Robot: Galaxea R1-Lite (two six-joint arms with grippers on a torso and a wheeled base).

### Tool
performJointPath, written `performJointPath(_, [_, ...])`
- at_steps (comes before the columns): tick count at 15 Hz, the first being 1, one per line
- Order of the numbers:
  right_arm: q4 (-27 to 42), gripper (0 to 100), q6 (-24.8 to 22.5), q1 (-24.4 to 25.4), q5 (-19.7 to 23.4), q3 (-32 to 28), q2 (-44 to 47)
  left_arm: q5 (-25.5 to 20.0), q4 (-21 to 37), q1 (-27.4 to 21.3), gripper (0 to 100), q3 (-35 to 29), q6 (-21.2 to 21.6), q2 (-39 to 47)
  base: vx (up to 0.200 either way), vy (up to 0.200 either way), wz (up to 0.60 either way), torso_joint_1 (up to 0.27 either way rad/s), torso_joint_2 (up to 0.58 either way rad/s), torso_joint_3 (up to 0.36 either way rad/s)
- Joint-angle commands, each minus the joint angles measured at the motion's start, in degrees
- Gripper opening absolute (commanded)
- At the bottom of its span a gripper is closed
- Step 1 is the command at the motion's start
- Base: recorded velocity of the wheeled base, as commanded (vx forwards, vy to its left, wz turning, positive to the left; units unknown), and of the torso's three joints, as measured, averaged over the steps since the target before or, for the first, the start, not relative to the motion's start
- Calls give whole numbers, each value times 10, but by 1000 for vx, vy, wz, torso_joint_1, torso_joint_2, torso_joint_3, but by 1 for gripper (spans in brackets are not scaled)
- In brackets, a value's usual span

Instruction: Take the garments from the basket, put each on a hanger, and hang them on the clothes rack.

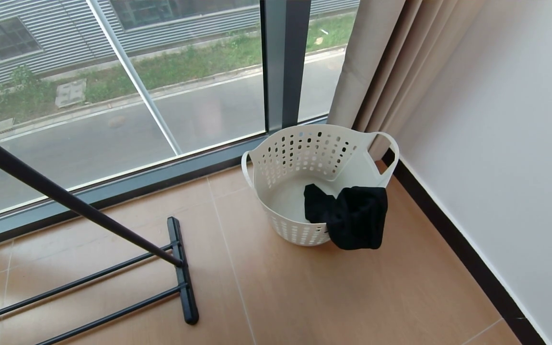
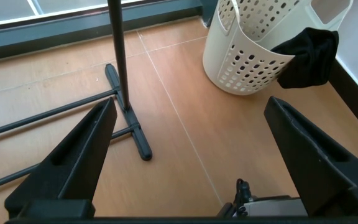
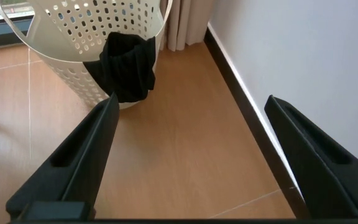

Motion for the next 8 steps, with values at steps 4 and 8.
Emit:
performJointPath(4, [-7,100,-7,107,0,-127,246,2,0,0,100,0,-2,0,0,0,0,-2,1,-96])
performJointPath(8, [-1,100,-85,130,-3,-220,395,2,-1,0,100,0,-2,0,0,0,0,7,1,-157])
